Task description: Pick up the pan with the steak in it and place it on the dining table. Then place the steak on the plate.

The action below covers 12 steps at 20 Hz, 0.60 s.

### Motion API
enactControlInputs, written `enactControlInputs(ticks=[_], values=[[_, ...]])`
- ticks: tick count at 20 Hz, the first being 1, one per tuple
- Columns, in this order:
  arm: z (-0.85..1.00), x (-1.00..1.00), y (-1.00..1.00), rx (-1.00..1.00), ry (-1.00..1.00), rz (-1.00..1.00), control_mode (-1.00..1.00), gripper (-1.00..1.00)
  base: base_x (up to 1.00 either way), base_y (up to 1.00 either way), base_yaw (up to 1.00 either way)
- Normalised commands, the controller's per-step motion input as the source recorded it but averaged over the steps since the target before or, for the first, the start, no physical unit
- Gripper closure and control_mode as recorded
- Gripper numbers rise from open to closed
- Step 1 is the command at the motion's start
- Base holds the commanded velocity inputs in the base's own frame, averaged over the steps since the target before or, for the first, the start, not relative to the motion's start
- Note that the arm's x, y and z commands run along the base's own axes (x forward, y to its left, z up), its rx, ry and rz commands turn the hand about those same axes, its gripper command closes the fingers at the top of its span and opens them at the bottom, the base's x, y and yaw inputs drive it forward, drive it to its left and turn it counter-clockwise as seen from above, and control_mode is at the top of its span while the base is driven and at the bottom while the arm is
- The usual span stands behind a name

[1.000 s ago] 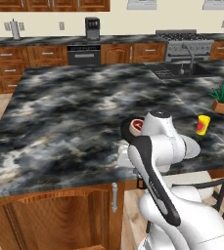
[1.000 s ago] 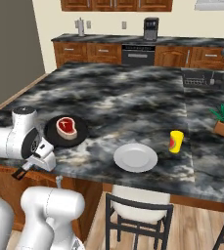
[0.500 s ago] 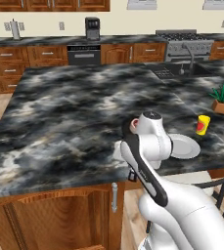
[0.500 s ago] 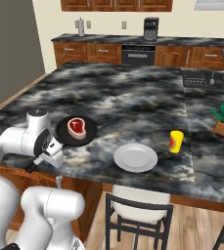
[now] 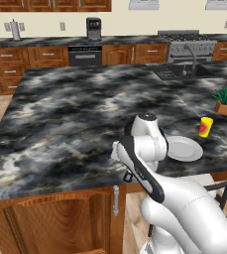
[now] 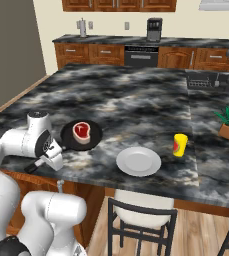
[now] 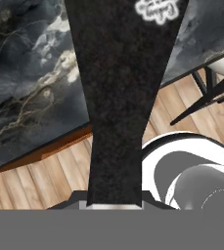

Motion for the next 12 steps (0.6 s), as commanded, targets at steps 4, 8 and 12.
enactControlInputs(ticks=[4,8,12], values=[[-0.38,0.17,0.0,-0.01,0.02,0.0,-1.0,1.0,0.0,0.0,0.0],[-0.39,0.24,0.0,-0.02,0.01,0.0,-1.0,1.0,0.0,0.0,0.0],[-0.44,0.27,0.0,0.0,0.0,0.0,-1.0,1.0,0.0,0.0,0.0]])
